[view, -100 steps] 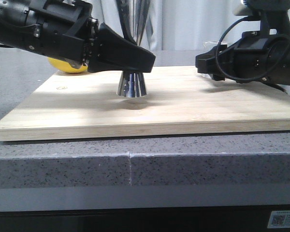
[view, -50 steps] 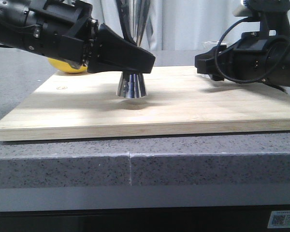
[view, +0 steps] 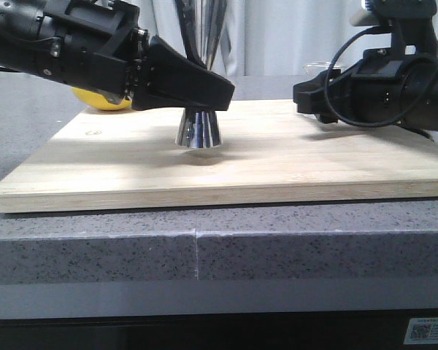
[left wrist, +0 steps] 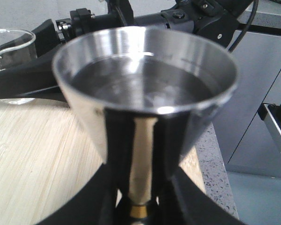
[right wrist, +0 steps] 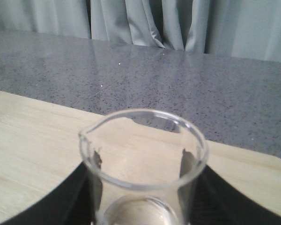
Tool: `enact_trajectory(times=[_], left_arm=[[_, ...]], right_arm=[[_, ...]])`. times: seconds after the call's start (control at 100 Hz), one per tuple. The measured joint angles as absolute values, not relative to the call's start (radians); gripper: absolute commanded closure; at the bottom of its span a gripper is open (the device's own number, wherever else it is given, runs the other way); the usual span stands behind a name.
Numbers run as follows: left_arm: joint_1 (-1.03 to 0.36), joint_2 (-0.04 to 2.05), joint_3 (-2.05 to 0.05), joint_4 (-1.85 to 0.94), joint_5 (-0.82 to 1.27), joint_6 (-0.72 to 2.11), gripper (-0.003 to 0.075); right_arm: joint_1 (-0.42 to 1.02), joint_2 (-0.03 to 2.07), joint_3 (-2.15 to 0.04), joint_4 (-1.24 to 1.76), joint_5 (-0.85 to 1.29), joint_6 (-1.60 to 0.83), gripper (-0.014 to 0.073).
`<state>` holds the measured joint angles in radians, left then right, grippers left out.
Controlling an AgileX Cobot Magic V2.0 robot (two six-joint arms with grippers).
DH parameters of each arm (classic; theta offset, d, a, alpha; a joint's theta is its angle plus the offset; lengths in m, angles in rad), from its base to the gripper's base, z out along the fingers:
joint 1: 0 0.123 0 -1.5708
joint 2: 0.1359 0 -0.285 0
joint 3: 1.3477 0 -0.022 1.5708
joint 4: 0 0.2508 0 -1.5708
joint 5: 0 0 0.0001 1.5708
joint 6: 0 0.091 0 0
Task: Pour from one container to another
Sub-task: 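Lower the beaker onto the board with the right gripper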
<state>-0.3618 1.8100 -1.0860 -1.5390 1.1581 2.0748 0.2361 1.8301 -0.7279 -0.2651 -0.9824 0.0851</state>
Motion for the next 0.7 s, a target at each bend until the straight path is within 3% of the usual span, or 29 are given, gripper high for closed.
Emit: enact_trajectory(times=[0.19, 0.7], left_arm=[[-0.362, 1.810, -1.086, -1.539, 1.158, 2.075, 0.0739], [-0.362, 1.810, -1.086, -1.537, 1.158, 2.075, 0.0739]], right_arm=[[0.236, 1.830, -0.728, -0.267, -0.969, 0.085, 0.0216], [0.236, 1.811, -0.728, -0.270, -0.912, 0.083, 0.0216]])
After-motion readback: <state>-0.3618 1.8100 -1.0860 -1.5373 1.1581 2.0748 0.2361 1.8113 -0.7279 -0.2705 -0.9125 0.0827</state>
